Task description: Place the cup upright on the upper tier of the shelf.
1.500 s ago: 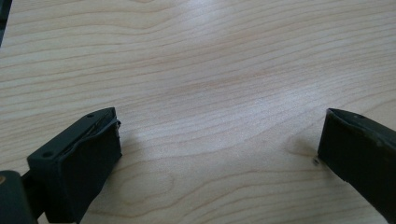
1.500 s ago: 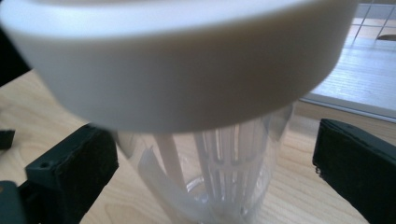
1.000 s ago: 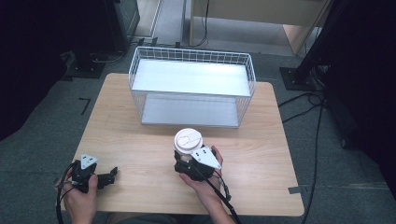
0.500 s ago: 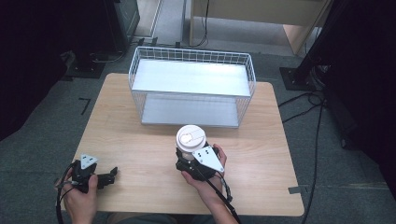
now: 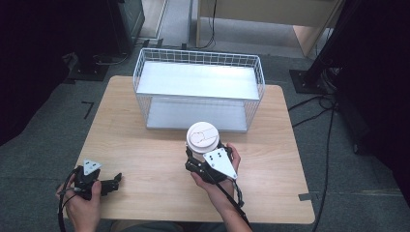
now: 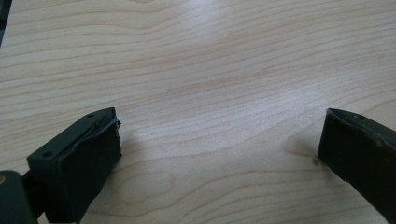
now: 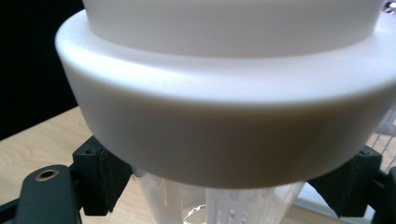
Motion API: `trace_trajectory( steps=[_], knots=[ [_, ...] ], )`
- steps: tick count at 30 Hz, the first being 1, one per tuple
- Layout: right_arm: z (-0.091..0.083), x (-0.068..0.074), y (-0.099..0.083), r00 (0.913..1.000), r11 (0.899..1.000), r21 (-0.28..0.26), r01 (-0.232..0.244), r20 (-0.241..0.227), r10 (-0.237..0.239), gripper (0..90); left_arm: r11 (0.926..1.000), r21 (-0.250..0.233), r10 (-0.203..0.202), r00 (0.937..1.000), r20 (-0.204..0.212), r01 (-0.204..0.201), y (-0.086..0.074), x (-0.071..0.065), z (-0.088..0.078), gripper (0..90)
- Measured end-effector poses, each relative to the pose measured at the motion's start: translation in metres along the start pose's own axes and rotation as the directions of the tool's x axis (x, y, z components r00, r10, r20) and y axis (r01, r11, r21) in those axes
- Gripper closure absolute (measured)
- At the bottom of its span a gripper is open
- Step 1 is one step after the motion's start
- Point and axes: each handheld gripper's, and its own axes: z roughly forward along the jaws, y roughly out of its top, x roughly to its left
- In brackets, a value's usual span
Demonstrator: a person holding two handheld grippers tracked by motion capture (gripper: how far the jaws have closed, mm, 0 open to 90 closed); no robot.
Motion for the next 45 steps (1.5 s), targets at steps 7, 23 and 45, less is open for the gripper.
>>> trace_trajectory(
  steps=[7,23,45],
  knots=[
    [0.0,-0.008,0.017,0.9996,0.999,-0.036,-0.009,0.025,0.01,16.1,1.0,0.001,0.0,1.0,0.001,0.0,0.0,0.0,0.0,0.0],
    [0.003,-0.025,0.058,0.9973,0.993,-0.112,0.024,0.072,-0.016,16.1,1.0,0.001,0.0,1.0,0.0,0.0,0.0,0.0,0.0,0.0],
    [0.031,-0.044,0.117,0.9931,0.979,-0.199,0.038,0.116,-0.015,16.1,1.0,0.001,0.0,1.0,0.0,0.0,0.0,0.0,0.0,0.0]
  ],
)
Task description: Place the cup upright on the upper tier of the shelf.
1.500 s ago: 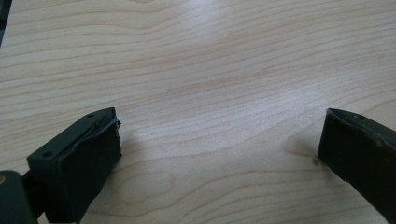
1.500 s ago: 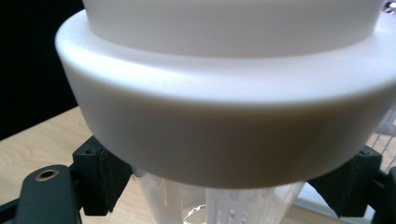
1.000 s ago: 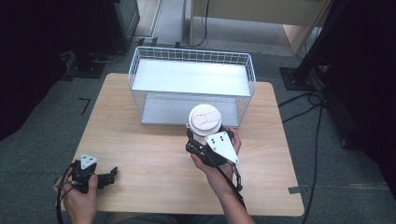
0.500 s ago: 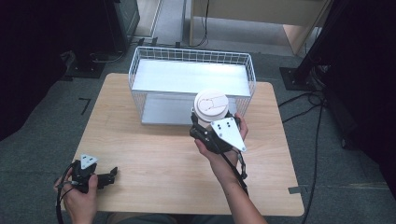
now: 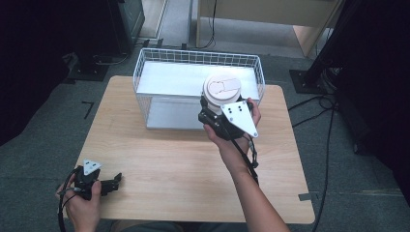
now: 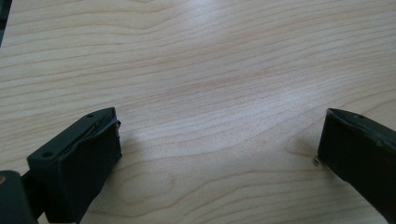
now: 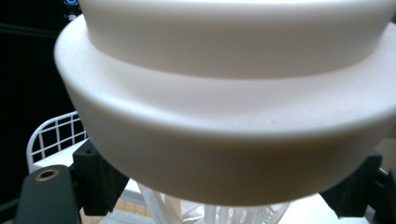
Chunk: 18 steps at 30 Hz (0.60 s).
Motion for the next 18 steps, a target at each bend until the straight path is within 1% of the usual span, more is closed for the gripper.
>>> trace_trajectory(
  steps=[5,8,10,11,14,16,17,18],
  knots=[
    [0.015,-0.007,0.005,0.9997,1.0,0.006,0.006,0.022,-0.006,16.1,1.0,-0.001,0.0,1.0,0.0,0.0,0.0,0.0,0.0,0.0],
    [0.024,-0.012,0.008,0.9994,0.999,0.022,-0.024,0.024,0.024,16.1,1.0,0.0,0.001,1.0,0.0,-0.001,0.0,0.0,0.0,0.0],
    [0.029,-0.014,0.009,0.9989,0.999,0.028,-0.03,0.036,0.029,16.1,1.0,0.002,0.001,1.0,0.001,-0.001,0.0,0.0,0.0,0.0],
    [0.032,-0.016,0.011,0.999,1.0,0.023,-0.016,0.041,0.015,16.1,1.0,0.001,0.001,1.0,0.001,-0.001,0.0,0.0,0.0,0.0],
    [0.038,-0.017,0.013,0.9985,0.999,0.025,-0.021,0.051,0.02,16.1,1.0,0.004,0.003,1.0,0.001,-0.003,0.0,0.0,0.0,0.0],
    [0.042,-0.018,0.015,0.9983,0.999,0.024,-0.026,0.052,0.025,16.1,1.0,0.002,0.001,1.0,0.001,-0.001,0.0,0.0,0.0,0.0],
    [0.047,-0.019,0.017,0.9984,0.999,0.026,-0.029,0.05,0.027,16.1,1.0,0.002,0.002,1.0,0.001,-0.002,0.0,0.0,0.0,0.0],
    [0.047,-0.019,0.017,0.9984,0.999,0.026,-0.029,0.05,0.027,16.1,1.0,0.002,0.002,1.0,0.001,-0.002,0.0,0.0,0.0,0.0]
  ],
)
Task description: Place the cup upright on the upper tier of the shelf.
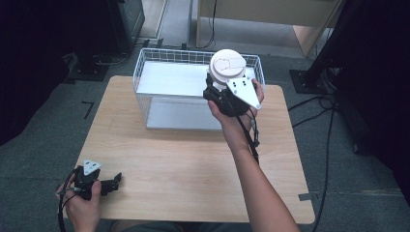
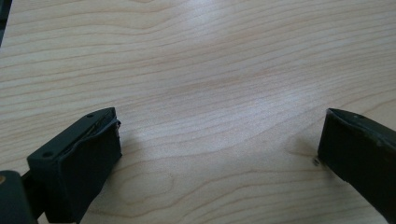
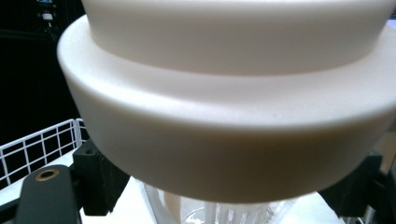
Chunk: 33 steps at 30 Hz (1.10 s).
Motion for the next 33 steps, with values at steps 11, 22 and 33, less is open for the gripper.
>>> trace_trajectory(
  steps=[11,22,33],
  knots=[
    [0.032,0.0,-0.001,0.9999,0.999,0.04,0.012,-0.005,-0.012,16.1,1.0,-0.004,-0.003,1.0,-0.001,0.003,0.0,0.0,0.0,0.0],
    [0.056,0.003,0.002,0.9993,0.997,0.071,0.018,-0.036,-0.015,16.1,1.0,-0.004,-0.003,1.0,-0.001,0.003,0.0,0.0,0.0,0.0],
    [0.068,0.003,-0.009,0.9996,0.999,0.047,0.025,-0.016,-0.024,16.2,1.0,-0.004,-0.004,1.0,-0.001,0.004,0.0,0.0,0.0,0.0]
  ],
)
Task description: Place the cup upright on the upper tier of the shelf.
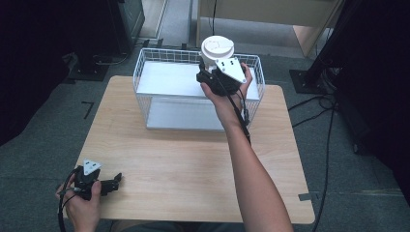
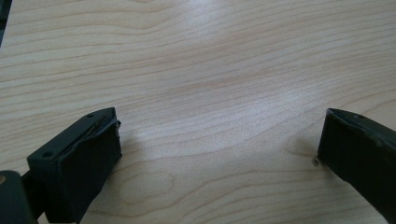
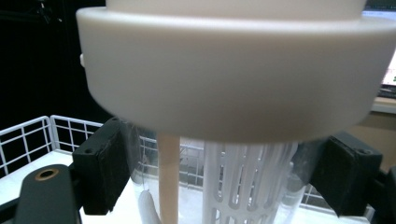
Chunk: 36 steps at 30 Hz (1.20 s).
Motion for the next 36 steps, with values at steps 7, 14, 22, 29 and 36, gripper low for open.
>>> trace_trajectory(
  steps=[7,14,22,29,36],
  knots=[
    [0.01,-0.009,0.001,0.9988,0.999,0.028,-0.047,-0.014,0.047,16.1,1.0,0.0,0.0,1.0,0.0,0.0,0.0,0.0,0.0,0.0],
    [0.017,-0.021,0.006,0.9993,0.996,0.079,-0.033,-0.017,0.034,15.7,1.0,0.0,0.001,1.0,0.0,-0.001,0.0,0.0,0.0,0.0],
    [0.023,-0.023,0.006,0.9996,0.996,0.084,-0.025,0.016,0.024,16.1,1.0,0.0,0.001,1.0,0.0,-0.001,0.0,0.0,0.0,0.0],
    [0.036,-0.022,0.004,0.9978,0.996,0.075,-0.042,0.055,0.037,16.2,1.0,0.0,0.001,1.0,0.0,-0.001,0.0,0.0,0.0,0.0],
    [0.038,-0.021,0.01,0.9986,0.996,0.093,-0.01,0.052,0.005,0.0,1.0,0.0,0.002,1.0,0.0,-0.002,0.0,0.0,0.0,0.0]
  ],
)
